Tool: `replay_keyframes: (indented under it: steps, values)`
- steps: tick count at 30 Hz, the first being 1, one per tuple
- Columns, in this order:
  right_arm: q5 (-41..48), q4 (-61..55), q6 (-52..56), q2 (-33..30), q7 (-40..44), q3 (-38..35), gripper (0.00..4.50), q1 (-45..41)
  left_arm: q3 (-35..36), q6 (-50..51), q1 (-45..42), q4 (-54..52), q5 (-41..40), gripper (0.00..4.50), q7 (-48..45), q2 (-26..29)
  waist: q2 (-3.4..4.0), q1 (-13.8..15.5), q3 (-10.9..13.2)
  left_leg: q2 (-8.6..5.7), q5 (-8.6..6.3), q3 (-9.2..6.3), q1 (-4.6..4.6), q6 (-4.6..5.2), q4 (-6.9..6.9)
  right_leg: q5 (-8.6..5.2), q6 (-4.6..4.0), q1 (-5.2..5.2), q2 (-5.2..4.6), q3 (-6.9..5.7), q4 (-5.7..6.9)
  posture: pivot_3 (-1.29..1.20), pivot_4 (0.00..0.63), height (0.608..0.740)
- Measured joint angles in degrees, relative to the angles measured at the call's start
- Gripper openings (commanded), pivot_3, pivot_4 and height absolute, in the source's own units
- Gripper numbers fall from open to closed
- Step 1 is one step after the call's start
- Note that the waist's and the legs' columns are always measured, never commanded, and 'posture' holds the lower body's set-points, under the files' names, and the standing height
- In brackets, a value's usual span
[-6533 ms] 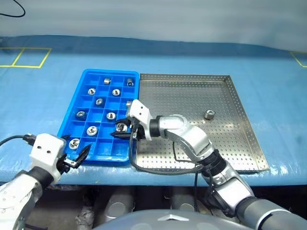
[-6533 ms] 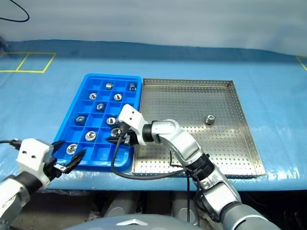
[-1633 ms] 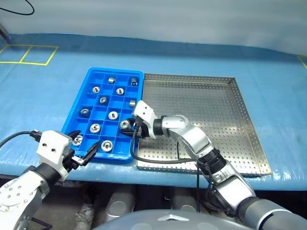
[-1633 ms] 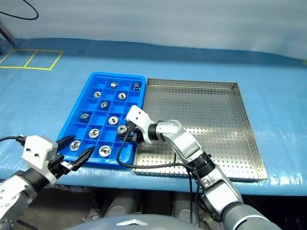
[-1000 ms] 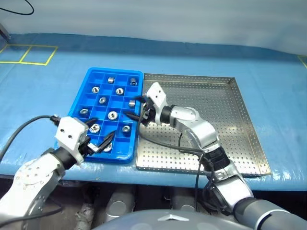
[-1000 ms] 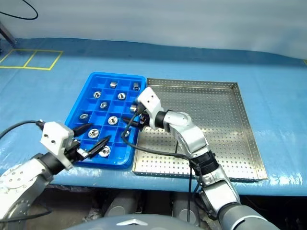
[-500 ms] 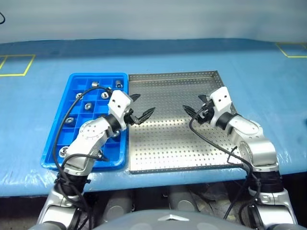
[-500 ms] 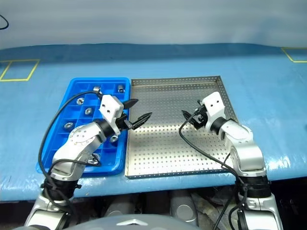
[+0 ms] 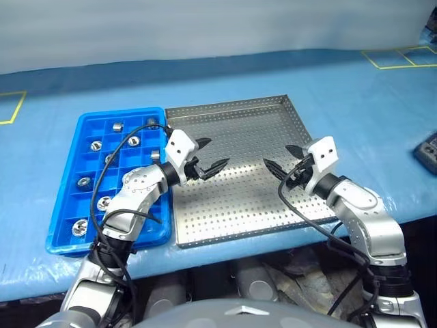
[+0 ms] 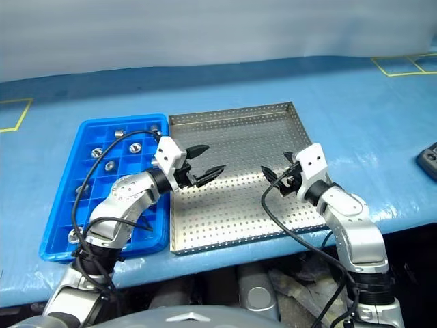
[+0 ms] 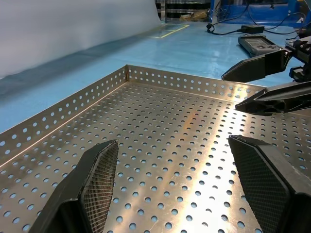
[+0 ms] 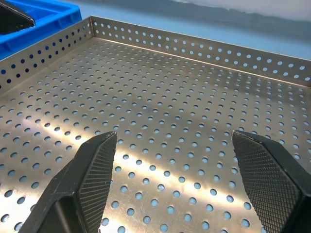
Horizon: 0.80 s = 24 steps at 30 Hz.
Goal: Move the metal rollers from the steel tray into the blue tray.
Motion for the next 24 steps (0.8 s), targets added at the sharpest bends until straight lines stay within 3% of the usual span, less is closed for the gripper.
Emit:
replay_keyframes:
  steps: [10,24]
  values:
    - [1.7,0.5,-1.3,0.0,3.5,1.6,3.97,-2.2,0.6,-0.1,5.0,-1.7,1.2,3.96,2.2,0.2,0.0,0.1,0.0,0.0,0.0,0.04,0.02,0.0,0.0,0.04,0.06,-0.04,0.03,0.28,0.02,-0.25,0.15,0.74]
    - [1.8,3.2,-2.7,0.4,5.0,3.7,3.97,-5.2,1.3,0.0,6.9,-5.3,1.9,3.96,4.4,0.0,0.0,3.0,0.0,-0.01,-0.02,0.07,0.01,0.02,0.0,0.21,-0.17,-0.06,0.0,0.3,0.02,-0.2,0.15,0.74]
